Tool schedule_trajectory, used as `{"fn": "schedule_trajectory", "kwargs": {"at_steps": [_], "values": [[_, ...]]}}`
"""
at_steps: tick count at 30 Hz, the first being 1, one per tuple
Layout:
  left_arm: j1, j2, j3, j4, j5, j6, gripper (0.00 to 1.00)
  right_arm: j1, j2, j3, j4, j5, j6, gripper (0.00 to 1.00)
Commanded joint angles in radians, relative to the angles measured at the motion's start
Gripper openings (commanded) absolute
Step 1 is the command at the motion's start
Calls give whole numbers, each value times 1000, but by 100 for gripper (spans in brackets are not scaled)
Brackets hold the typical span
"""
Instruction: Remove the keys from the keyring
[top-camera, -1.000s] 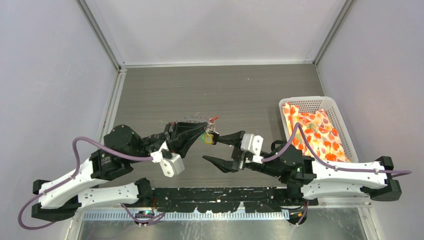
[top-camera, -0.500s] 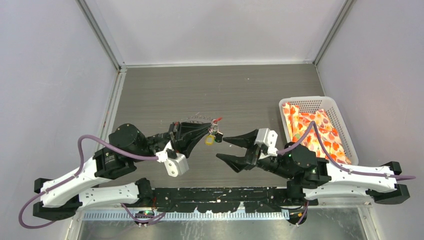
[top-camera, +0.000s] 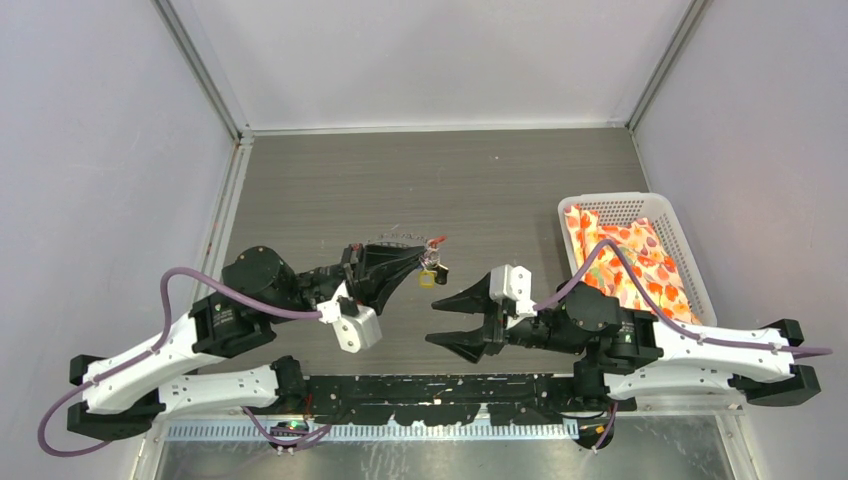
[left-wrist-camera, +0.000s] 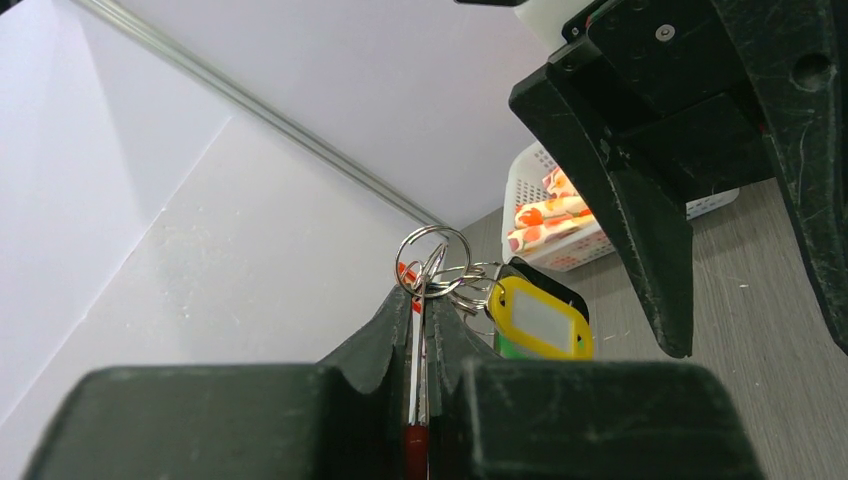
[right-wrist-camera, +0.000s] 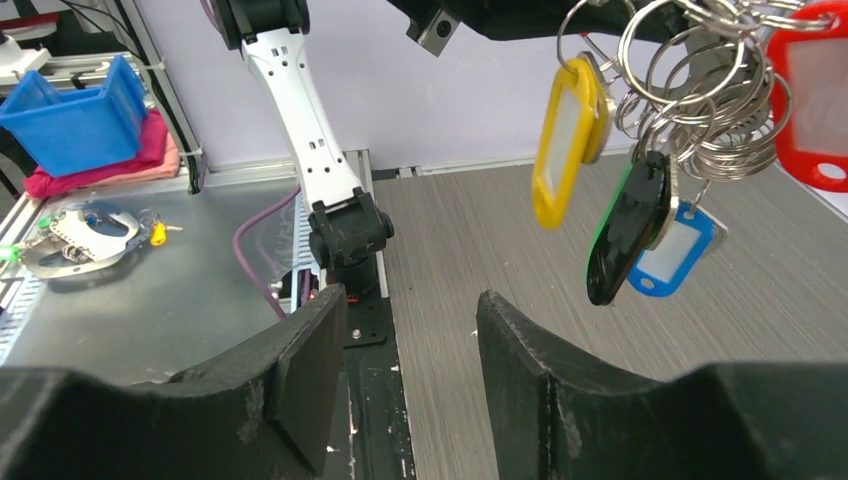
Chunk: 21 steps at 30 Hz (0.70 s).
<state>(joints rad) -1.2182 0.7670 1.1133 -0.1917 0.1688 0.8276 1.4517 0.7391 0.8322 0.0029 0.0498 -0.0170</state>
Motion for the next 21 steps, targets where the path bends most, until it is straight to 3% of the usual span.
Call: {"fn": "schedule_trajectory", "kwargs": {"at_steps": [1, 5, 21], "values": [[-4, -3, 42, 82, 17, 2, 0, 7, -20, 25, 52, 5, -16, 57], [-5, 0, 43, 82, 21, -1, 0, 6, -25, -6, 136, 42, -72, 59], [-6, 0, 38, 90, 42, -14, 0, 7, 29, -1, 220, 129, -195, 61]]}}
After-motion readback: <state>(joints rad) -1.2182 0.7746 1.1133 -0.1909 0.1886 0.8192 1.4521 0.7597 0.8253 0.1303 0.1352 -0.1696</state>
